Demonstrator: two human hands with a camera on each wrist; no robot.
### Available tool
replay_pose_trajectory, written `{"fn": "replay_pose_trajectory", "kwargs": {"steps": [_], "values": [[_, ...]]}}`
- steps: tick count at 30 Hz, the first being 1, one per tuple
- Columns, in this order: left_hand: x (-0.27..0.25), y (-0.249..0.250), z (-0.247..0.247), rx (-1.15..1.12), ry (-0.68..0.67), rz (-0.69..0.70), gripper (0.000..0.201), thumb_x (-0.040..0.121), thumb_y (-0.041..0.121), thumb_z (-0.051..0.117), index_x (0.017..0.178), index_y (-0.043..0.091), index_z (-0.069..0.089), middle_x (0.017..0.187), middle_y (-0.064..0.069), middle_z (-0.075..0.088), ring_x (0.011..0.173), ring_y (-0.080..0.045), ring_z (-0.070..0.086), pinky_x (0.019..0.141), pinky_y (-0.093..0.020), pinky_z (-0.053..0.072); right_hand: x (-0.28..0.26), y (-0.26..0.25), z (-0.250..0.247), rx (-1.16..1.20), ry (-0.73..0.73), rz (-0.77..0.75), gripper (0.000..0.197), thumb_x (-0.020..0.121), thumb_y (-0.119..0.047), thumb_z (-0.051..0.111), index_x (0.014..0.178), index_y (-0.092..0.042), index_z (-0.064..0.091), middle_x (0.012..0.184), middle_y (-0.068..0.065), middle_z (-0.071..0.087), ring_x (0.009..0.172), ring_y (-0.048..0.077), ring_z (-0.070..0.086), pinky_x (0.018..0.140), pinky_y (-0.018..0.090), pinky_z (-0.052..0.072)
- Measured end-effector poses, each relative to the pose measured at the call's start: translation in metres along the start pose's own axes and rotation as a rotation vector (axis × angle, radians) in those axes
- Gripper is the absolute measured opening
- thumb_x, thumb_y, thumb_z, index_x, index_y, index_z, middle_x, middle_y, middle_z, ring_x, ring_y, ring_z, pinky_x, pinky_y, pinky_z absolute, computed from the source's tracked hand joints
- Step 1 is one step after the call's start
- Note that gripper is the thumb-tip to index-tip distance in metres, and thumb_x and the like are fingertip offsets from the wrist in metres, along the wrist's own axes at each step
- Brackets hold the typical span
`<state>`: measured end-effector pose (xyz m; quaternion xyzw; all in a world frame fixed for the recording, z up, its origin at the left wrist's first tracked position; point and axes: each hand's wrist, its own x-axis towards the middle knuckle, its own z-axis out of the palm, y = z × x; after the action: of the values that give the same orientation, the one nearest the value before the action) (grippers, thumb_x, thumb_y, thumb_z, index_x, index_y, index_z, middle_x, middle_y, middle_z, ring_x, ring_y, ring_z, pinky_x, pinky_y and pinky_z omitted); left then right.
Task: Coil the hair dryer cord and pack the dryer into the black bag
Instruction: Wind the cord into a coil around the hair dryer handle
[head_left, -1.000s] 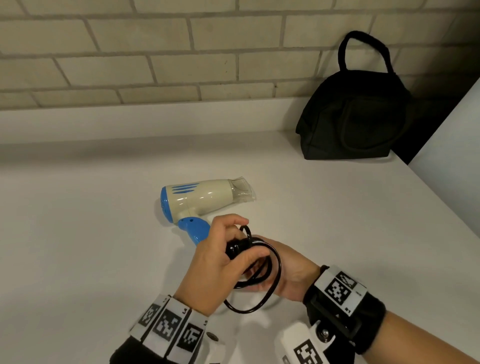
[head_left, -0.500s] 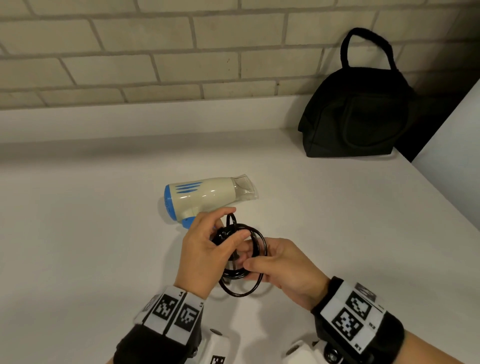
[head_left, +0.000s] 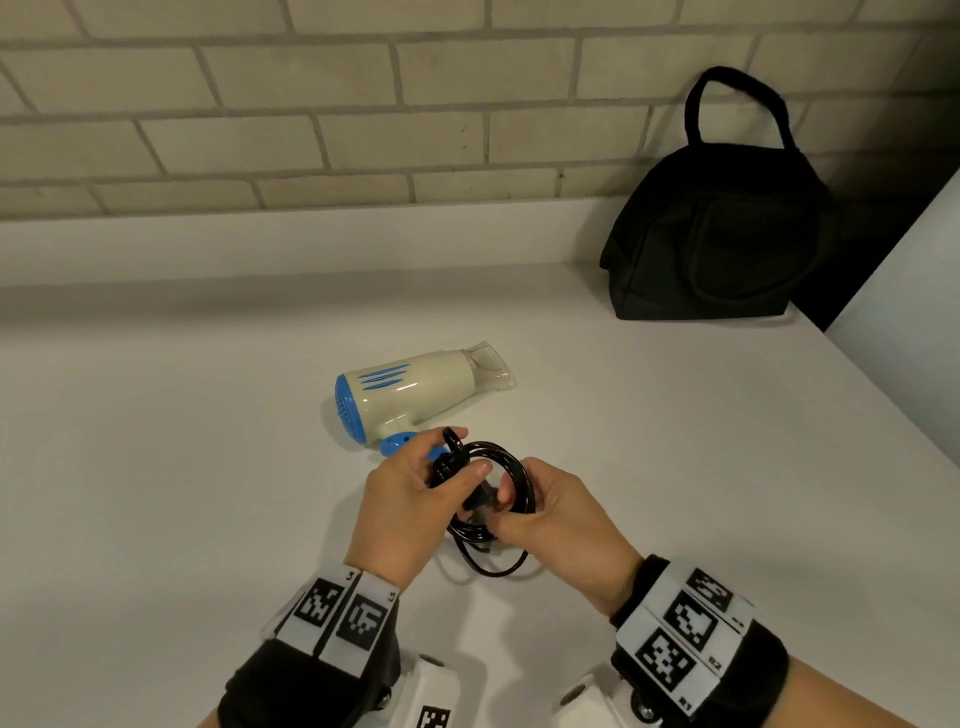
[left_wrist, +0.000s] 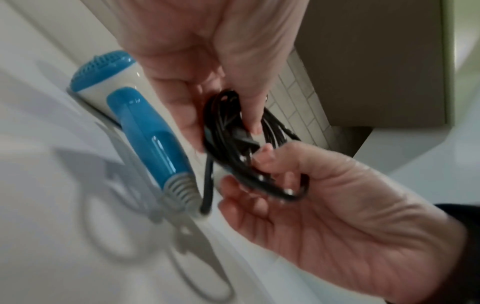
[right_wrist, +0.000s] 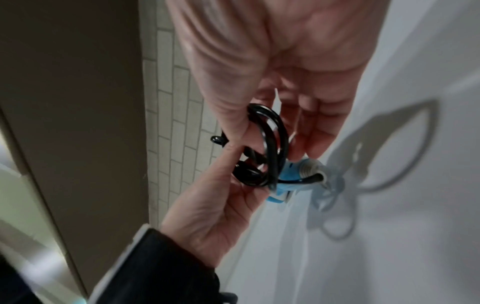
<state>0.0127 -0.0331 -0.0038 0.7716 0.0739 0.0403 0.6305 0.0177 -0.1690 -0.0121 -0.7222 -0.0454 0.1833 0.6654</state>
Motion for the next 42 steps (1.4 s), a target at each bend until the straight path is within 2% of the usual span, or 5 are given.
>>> {"fn": "replay_pose_trajectory", "kwargs": {"steps": [19,27,32,36,42], "values": [[0.003,0.003,-0.009,-0.196,-0.242,-0.283,0.04,0.057,0.043,0.067,0.085,0.014,0.065,0.07,-0.007,0.063,0.058,-0.013,0.058,0.068,-0.029,0.05,0.005,0.011,-0.001,0.037,-0.064,-0.007,0.039,0.07,0.0,0.07,0.101,-0.005,0.046,0.094,0.03,0.063,0.083,0.033,0.063,0.076,0.035,0.053],[0.002,0.007,-0.002,-0.086,-0.221,-0.202,0.033,0.076,0.042,0.06,0.052,0.02,0.054,0.034,0.006,0.047,0.038,-0.005,0.044,0.043,-0.008,0.037,-0.002,-0.001,-0.01,-0.558,0.085,-0.496,0.059,0.076,-0.005,0.066,0.108,-0.046,0.036,0.102,-0.011,0.053,0.085,0.0,0.054,0.073,0.011,0.045],[0.002,0.012,0.0,-0.063,-0.198,-0.186,0.035,0.083,0.039,0.053,0.054,0.019,0.054,0.032,0.007,0.052,0.034,-0.002,0.04,0.039,-0.007,0.034,-0.005,-0.009,-0.014,-0.863,0.147,-0.72,0.057,0.068,0.003,0.065,0.103,-0.038,0.047,0.117,-0.011,0.031,0.098,0.016,0.049,0.075,0.024,0.05],[0.001,0.014,0.002,-0.07,-0.147,-0.128,0.025,0.079,0.042,0.056,0.077,0.017,0.062,0.035,0.008,0.053,0.035,-0.003,0.042,0.042,-0.01,0.038,-0.006,-0.017,-0.015,-0.917,0.145,-0.733,0.027,0.077,-0.028,0.039,0.1,-0.028,0.054,0.101,-0.01,0.037,0.082,0.005,0.04,0.066,0.027,0.048],[0.001,0.01,0.009,-0.016,-0.082,0.089,0.012,0.085,0.028,0.055,0.093,0.036,0.051,0.046,0.015,0.056,0.04,0.003,0.047,0.046,-0.008,0.039,0.0,-0.011,-0.015,-1.066,0.219,-0.948,0.026,0.066,-0.003,0.055,0.086,-0.019,0.056,0.077,-0.001,0.065,0.076,0.02,0.049,0.06,0.03,0.047]]}}
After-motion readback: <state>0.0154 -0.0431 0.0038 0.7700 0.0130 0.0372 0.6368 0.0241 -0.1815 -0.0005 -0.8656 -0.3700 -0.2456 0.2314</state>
